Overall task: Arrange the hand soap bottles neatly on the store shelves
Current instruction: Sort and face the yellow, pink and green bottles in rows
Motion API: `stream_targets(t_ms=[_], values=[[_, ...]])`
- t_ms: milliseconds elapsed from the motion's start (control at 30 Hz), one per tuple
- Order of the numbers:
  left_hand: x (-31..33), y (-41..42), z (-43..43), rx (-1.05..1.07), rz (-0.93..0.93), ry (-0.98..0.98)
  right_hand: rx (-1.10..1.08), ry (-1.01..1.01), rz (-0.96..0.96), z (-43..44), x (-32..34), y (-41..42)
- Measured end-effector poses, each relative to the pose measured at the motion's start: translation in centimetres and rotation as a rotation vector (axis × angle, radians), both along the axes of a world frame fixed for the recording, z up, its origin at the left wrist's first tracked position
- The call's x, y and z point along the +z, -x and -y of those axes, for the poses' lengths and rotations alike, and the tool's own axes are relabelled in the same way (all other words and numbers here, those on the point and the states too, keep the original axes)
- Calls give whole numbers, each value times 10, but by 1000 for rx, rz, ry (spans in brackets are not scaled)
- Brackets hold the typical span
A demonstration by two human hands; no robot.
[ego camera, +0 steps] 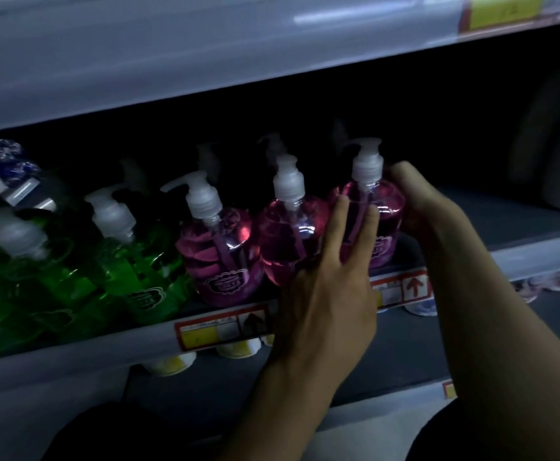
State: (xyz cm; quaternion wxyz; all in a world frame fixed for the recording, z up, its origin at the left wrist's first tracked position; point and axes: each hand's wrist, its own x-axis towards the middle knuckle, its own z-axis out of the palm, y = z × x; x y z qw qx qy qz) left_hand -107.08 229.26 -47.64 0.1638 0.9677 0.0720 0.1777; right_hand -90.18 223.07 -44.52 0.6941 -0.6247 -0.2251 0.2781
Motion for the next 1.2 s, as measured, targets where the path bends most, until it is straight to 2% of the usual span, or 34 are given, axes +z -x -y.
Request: stream_targets(t_ms=[133, 200, 300, 367, 400, 467, 533, 600, 700, 933, 1033, 1100, 1133, 1200], values=[[-1, 3, -2, -38, 34, 24, -20, -2, -71, 2, 2, 0], [1, 6, -6, -49, 122, 62, -57, 41, -33, 8, 0, 4], [5, 14, -21, 59, 354, 126, -324, 19, 175, 15, 0, 2], [7, 20, -34, 120, 348, 151, -524, -141, 314, 25, 0, 12], [9, 22, -39, 132, 304, 155, -544, -182, 416, 31, 2, 24], [10, 23, -45, 138, 197, 132, -444, -56, 660, 40, -3, 51], [10, 21, -45, 142, 107, 112, -305, 247, 904, 44, -10, 68], [11, 19, -44, 165, 77, 94, -251, 447, 1057, 44, -18, 70], [11, 19, -44, 178, 69, 69, -244, 491, 1106, 45, -22, 66], [15, 21, -44, 149, 67, 34, -118, 468, 1036, 54, -3, 68], [20, 40, -50, 98, 174, 97, -271, 581, 1162, 51, 5, 83], [25, 56, -63, 174, 284, 113, -425, 555, 1260, 43, 15, 97], [27, 64, -71, 227, 312, 95, -430, 521, 1264, 37, 18, 105], [29, 73, -87, 289, 286, 86, -304, 520, 1234, 24, 17, 120]])
